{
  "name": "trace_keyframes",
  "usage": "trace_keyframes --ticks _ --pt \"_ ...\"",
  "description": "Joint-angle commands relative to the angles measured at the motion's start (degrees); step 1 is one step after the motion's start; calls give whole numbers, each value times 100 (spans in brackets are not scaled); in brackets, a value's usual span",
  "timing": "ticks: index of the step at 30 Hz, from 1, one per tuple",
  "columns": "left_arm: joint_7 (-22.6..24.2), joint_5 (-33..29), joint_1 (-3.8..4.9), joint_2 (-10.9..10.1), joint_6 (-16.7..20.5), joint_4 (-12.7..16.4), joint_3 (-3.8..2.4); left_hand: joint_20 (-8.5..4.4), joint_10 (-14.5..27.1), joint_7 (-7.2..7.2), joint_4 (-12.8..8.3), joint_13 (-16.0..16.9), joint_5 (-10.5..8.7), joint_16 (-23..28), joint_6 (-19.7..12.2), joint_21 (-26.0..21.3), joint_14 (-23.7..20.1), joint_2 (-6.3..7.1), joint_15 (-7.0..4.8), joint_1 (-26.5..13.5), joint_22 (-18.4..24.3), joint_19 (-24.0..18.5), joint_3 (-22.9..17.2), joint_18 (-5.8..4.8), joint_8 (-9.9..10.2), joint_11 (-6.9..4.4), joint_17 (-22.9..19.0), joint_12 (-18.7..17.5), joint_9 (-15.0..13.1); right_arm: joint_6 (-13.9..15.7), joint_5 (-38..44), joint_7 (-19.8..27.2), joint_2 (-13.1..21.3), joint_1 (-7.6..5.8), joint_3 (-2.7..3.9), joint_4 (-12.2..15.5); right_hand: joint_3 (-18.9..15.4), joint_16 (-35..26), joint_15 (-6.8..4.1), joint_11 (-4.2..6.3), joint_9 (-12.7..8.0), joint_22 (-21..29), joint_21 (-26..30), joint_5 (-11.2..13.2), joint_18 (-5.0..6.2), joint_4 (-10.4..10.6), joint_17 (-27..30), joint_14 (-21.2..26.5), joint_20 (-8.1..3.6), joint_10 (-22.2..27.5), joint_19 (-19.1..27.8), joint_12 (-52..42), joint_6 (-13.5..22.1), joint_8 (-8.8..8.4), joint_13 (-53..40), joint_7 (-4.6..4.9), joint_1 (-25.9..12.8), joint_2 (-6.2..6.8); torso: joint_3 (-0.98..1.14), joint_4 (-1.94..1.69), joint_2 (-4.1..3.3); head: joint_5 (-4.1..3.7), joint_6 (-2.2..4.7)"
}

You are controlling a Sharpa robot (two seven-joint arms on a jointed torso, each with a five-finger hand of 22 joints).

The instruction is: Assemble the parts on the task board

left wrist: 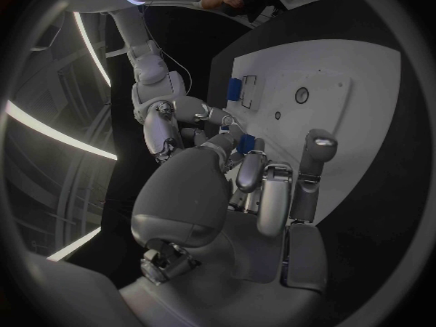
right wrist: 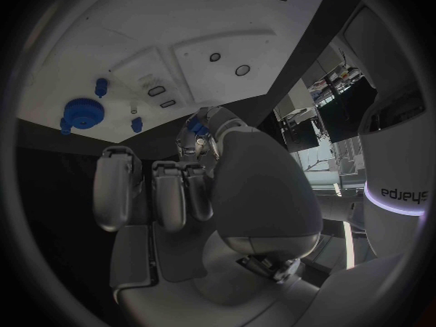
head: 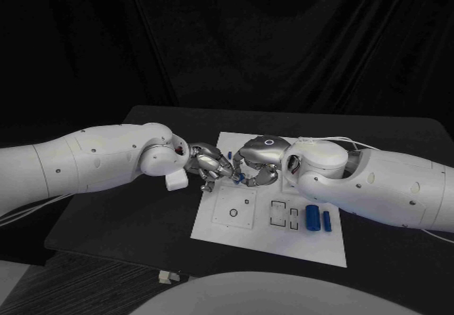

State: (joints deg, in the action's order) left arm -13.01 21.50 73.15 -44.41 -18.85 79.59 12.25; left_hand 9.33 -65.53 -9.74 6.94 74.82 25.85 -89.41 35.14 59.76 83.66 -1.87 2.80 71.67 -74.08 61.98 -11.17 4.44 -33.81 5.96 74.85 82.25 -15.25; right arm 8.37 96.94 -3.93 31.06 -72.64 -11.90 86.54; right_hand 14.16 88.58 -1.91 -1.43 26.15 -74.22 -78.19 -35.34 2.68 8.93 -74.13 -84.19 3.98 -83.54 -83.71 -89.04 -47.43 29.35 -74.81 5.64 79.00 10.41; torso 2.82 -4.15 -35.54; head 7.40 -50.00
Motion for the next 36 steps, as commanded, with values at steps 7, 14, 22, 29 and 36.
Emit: trace_keyframes --ticks 7,14,22,29,36 --pt "148 -52 -13 32 10 -13 -6 13 -174 80 -177 174 132 -24 319 -40 352 19 34 149 -366 70 -259 317 -347 -33 1278 1 -229 -37 11 -130 -8 -2 3 15 270 142 -35 9 175 -1149 123 51 52 -4 -1587 -581 1 -646 40 -96 -119 97 -1519 -17 -17 -70 0 -3 -1 0 0" --pt "237 -52 -20 51 89 -35 -6 -34 -293 170 -295 221 182 -29 441 -5 383 -44 -24 237 -429 131 -368 308 -593 -104 1302 32 -422 -69 11 -142 -11 -2 3 20 277 142 -34 9 177 -1140 152 51 59 -9 -1587 -581 2 -646 55 -96 -121 95 -1519 -16 -12 -76 2 -4 -5 5 0" --pt "309 -52 -29 65 159 -52 -6 -62 -341 202 -359 238 206 -31 471 11 391 -88 -54 306 -461 158 -463 303 -622 -138 1307 42 -468 -92 11 -147 -13 -2 3 25 280 142 -34 9 179 -1137 160 51 61 -13 -1587 -581 2 -646 59 -96 -120 93 -1519 -15 -10 -77 0 0 -6 15 0" --pt "328 -52 -38 75 181 -58 -6 -92 -411 222 -422 269 221 -31 559 10 389 -155 -81 391 -495 170 -608 300 -582 -162 1304 58 -473 -107 11 -154 -15 -2 3 31 289 142 -33 6 183 -1133 173 53 63 -21 -1587 -581 3 -646 65 -96 -114 84 -1519 -11 -7 -79 1 -3 -5 13 0" --pt "271 -52 -46 74 173 -62 -6 -121 -496 207 -515 302 200 -33 710 45 408 -156 -93 472 -561 209 -852 288 -511 -161 1319 75 -476 -115 11 -171 14 -2 3 29 298 142 27 -72 166 -1087 330 312 92 -50 -1587 -581 46 -646 143 -96 160 -117 -1519 81 -68 -59 1 -2 -2 13 0"
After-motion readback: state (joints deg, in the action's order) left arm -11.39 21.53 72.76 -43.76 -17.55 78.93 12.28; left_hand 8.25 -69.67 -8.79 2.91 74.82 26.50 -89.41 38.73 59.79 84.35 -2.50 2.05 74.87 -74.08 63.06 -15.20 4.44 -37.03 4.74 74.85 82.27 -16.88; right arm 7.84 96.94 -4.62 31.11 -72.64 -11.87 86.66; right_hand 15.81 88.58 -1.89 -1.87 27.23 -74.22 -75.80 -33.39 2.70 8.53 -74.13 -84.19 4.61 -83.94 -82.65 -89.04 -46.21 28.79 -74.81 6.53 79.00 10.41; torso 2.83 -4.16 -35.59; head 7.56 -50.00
